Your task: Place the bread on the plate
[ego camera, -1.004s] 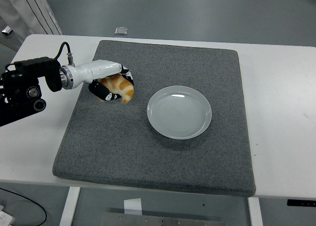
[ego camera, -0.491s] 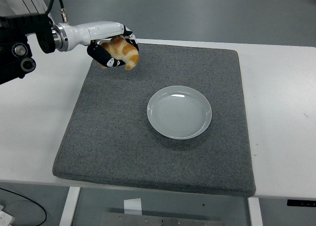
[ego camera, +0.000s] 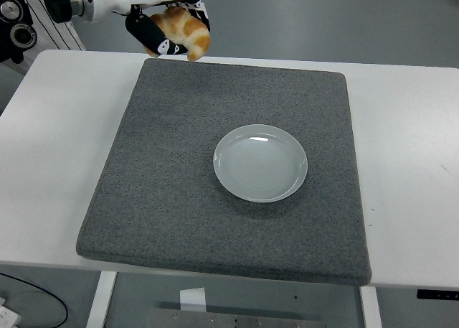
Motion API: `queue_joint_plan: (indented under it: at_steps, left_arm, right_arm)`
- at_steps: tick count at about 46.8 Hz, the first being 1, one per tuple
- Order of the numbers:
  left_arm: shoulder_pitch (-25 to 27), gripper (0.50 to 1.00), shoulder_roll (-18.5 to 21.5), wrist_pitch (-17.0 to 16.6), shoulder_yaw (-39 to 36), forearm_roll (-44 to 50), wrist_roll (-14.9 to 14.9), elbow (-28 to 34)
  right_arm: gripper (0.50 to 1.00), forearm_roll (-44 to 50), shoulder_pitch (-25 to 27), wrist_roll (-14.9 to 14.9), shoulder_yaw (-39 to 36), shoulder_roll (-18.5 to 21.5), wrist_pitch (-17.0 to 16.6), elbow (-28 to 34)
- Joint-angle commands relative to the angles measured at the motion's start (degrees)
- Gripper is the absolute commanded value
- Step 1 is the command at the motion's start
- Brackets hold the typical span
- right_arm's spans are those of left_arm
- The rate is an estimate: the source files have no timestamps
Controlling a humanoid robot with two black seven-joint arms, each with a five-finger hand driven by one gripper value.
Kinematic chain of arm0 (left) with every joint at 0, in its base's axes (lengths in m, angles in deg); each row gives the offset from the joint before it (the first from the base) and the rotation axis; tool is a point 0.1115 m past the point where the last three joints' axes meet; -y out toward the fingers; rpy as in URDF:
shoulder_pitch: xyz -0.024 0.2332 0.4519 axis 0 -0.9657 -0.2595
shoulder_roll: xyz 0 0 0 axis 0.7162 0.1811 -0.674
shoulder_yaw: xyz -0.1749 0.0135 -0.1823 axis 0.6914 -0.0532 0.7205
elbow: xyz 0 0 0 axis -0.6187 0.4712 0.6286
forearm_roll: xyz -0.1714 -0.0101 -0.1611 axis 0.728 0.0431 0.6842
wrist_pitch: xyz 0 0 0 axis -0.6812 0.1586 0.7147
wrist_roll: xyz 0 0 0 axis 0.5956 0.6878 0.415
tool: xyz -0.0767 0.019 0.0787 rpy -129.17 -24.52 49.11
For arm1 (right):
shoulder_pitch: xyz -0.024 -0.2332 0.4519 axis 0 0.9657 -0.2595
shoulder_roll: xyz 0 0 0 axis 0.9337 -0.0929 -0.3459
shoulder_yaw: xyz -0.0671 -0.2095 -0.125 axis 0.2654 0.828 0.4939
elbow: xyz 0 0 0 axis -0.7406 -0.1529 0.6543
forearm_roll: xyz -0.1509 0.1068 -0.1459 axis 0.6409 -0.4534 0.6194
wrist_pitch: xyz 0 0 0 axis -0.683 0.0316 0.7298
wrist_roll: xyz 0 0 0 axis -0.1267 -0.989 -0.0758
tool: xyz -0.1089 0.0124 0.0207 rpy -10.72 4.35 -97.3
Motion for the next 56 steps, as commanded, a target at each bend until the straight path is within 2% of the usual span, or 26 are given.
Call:
queue_joint_plan:
  at_steps: [1, 18, 38, 56]
  left_arm:
    - [0.23, 0.5, -0.6, 0.16, 0.0, 0.0, 0.0, -0.01]
    - [0.23, 0.5, -9.91, -0.02, -0.17, 1.59, 0.09, -2.29]
    - [-1.0, 0.5, -15.89, -0.81, -0.79, 0.62, 0.18, -4.93]
    - [-8.82, 0.5, -21.87, -2.04, -0.97, -5.62, 0.09, -9.23]
  right_arm:
    - [0.932, 0.0, 0.0, -0.05, 0.0, 0.0, 0.0, 0.0]
    - [0.932, 0.0, 0.0, 0.03, 0.0, 0.0, 0.0, 0.0]
    - [0.932, 0.0, 0.0, -0.05, 0.0, 0.0, 0.0, 0.0]
    - [0.932, 0.0, 0.0, 0.03, 0.0, 0.0, 0.0, 0.0]
